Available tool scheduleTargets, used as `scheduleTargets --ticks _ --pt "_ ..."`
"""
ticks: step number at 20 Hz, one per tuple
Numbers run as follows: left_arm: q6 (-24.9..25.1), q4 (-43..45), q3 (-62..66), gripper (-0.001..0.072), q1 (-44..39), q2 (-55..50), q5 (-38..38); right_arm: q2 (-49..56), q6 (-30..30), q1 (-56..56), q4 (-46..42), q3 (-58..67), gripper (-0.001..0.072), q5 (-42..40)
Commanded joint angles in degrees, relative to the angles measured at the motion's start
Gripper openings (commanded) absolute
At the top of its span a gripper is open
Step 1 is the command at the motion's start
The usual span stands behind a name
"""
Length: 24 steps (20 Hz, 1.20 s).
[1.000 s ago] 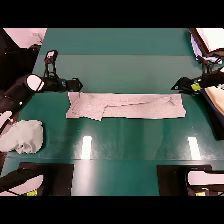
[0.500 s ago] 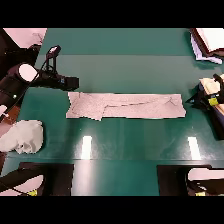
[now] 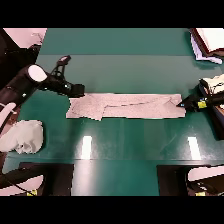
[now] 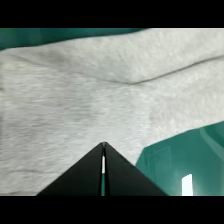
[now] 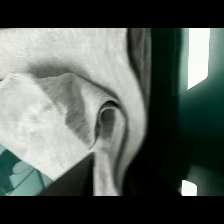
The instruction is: Fold the shirts.
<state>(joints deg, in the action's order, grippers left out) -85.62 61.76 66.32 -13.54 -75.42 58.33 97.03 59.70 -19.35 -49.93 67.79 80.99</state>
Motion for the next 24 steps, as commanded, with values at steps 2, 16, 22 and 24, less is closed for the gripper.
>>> scheduleTargets --ticks 2,16,22,24 --pt "1.18 -3.58 4.07 0.0024 -6.25 -6.47 -0.98 -1.16 -1.16 2.36 0.92 0.07 0.0015 0.83" --pt "0.96 -6.97 30.58 0.0025 -21.03 -34.77 -2.8 -18.18 10.93 19.43 8.26 20.57 0.0012 9.14" --pt "1.01 -6.23 30.58 0.0025 -21.0 -35.71 -2.32 -18.18 12.46 28.52 7.82 30.1 0.0012 8.96" --pt "1.01 -6.21 30.58 0.0025 -21.0 -35.71 -2.23 -18.18 12.52 30.36 7.8 31.5 0.0011 8.09"
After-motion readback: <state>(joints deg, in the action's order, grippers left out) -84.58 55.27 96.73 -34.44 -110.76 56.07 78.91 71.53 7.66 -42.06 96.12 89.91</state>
